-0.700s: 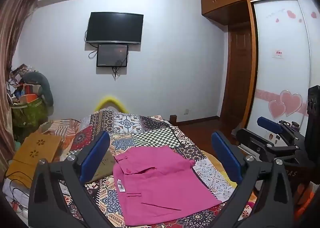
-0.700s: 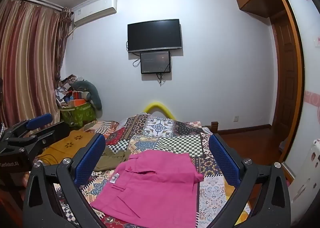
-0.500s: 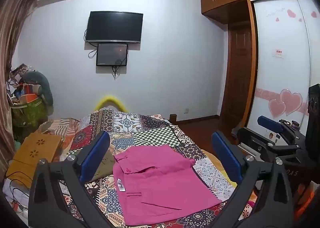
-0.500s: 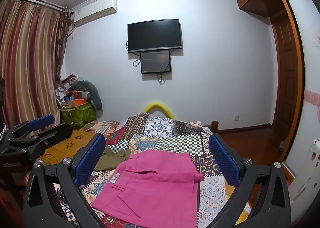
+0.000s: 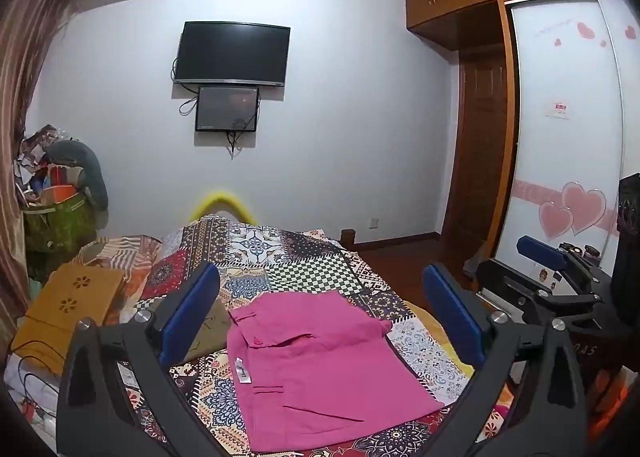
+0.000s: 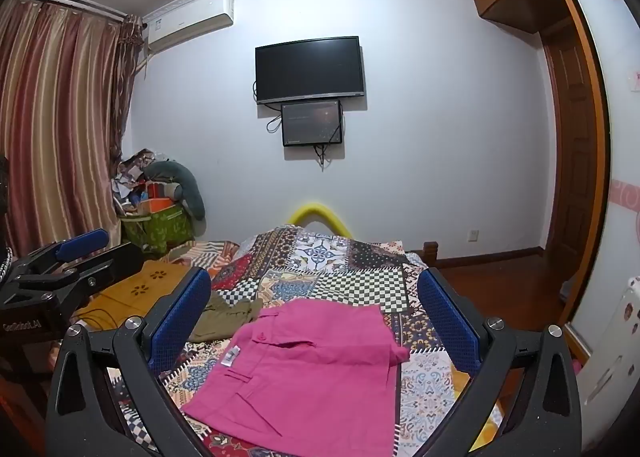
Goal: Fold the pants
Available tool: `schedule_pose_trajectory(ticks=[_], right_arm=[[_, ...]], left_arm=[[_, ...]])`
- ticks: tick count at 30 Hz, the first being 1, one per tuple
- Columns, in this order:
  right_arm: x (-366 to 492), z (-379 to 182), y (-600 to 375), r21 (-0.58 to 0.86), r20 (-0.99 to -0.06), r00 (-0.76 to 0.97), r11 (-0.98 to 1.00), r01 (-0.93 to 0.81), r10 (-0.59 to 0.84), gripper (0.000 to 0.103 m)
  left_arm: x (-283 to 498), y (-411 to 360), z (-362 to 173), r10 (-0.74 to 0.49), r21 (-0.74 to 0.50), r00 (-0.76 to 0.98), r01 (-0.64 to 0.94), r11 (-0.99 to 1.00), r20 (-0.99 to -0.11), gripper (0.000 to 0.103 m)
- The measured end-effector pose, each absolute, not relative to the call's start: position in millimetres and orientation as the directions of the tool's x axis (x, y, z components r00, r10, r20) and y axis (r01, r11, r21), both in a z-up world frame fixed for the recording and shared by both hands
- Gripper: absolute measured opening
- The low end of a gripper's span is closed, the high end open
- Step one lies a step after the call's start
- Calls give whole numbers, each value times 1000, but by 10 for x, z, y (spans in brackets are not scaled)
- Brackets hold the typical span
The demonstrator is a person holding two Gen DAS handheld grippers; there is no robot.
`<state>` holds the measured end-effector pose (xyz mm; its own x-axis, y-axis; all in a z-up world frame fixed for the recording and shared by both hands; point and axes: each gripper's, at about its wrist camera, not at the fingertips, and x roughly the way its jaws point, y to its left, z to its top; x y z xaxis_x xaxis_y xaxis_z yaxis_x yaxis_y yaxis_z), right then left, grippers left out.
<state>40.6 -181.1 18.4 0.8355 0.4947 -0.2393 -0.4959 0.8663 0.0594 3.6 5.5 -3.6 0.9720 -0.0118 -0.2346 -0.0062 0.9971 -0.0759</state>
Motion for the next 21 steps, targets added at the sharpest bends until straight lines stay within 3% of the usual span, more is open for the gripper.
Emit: schedule_pose_trajectory(ticks=[21], right_arm=[[427, 133, -1804, 63, -239, 836, 867, -494, 494, 103]], left_arm=[[49, 46, -37, -16, -81, 972, -4, 997, -235, 103]])
